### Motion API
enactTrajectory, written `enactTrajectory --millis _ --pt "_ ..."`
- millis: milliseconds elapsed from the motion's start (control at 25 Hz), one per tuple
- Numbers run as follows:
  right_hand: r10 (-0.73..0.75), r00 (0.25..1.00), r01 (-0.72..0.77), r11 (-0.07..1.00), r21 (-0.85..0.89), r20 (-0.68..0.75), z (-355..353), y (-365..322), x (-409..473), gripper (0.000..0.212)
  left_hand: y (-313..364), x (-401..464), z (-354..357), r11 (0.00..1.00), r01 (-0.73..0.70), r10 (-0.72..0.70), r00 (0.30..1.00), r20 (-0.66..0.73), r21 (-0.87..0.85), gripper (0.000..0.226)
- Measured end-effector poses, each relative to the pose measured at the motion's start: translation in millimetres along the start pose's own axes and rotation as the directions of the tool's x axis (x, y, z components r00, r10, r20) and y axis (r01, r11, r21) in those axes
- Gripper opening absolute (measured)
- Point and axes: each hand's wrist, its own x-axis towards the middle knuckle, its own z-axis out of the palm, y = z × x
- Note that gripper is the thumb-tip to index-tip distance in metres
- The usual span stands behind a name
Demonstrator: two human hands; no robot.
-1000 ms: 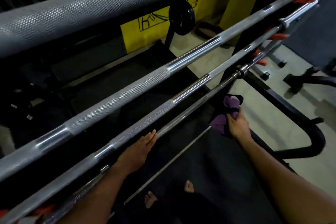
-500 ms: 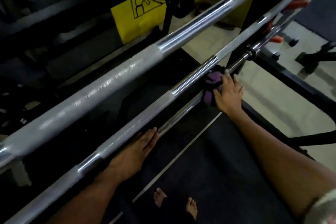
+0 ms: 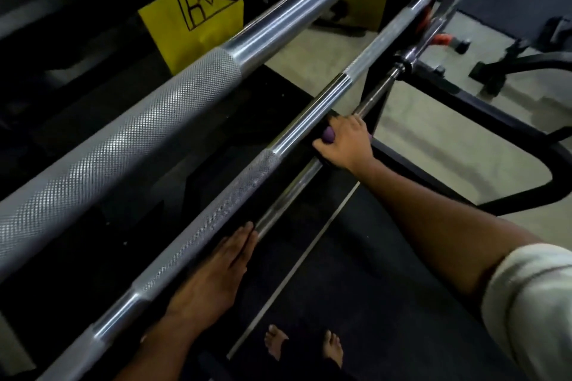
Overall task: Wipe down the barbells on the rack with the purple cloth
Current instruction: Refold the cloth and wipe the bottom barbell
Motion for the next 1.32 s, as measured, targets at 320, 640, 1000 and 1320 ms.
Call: enactTrajectory --millis 320,640,1000,1320 --pt "-0.279 0.958 0.286 0.940 0.188 -0.062 65.7 -96.3 -120.6 0.063 5.3 1.8 -9.4 0.998 0.049 -0.049 0.999 -0.010 -0.043 0.069" --pt "-0.423 0.905 0.426 0.903 -0.057 0.049 36.7 -13.6 -23.6 0.048 2.0 -0.6 -2.5 1.000 0.006 -0.006 0.999 0.050 -0.008 0.095" --pt "-0.023 0.999 0.025 0.995 0.095 -0.028 23.8 -12.6 -22.0 0.040 0.1 -1.6 2.8 0.984 -0.058 0.066 0.997 -0.043 0.170 0.080" --pt "-0.395 0.918 0.387 0.906 0.171 0.016 59.1 -88.2 -108.1 0.053 -2.1 -2.5 9.0 0.999 0.005 -0.007 0.999 -0.046 -0.045 0.079"
